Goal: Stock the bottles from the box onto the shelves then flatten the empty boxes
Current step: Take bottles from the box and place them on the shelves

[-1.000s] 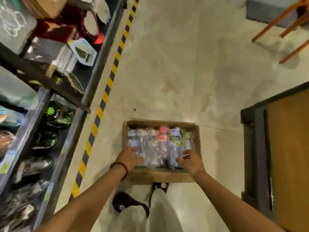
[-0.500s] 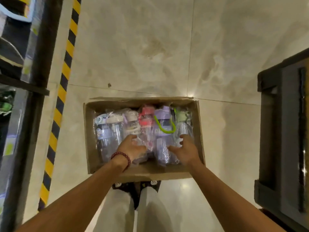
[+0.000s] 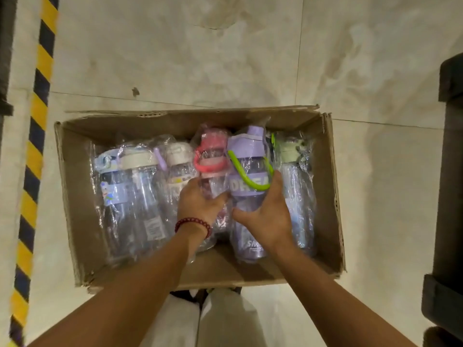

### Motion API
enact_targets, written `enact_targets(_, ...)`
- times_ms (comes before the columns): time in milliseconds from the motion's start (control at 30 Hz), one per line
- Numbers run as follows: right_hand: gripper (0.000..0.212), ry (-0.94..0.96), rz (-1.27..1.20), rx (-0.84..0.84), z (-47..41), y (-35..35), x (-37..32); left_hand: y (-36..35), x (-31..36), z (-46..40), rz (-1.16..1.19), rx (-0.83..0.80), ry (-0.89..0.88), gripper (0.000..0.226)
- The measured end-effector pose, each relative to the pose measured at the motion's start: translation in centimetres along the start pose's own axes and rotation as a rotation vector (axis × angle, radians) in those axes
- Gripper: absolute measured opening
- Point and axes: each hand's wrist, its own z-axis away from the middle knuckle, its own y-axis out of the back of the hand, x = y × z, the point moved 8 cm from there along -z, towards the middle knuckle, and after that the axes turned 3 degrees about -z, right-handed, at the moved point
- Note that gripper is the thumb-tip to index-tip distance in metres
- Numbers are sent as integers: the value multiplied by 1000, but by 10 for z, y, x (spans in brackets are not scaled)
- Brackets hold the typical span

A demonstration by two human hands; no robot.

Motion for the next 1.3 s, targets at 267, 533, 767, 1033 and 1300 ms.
enact_targets(267, 101, -70, -119, 37, -1, 51, 9, -2, -4, 2, -11, -15, 4, 58)
enact_targets(533, 99, -2, -97, -123, 22, 29, -12, 86, -26, 24, -215, 355, -158, 37)
enact_targets(767, 101, 35, -82, -146, 17, -21, -31, 107, -80, 4, -151, 252, 206, 76)
enact_targets(1033, 92, 61, -125, -122, 19, -29, -44, 97, -80, -10, -240, 199, 425, 81)
enact_targets(1300, 93, 2, -167, -230, 45, -31, -65, 104, -61, 25, 163, 113, 287, 73)
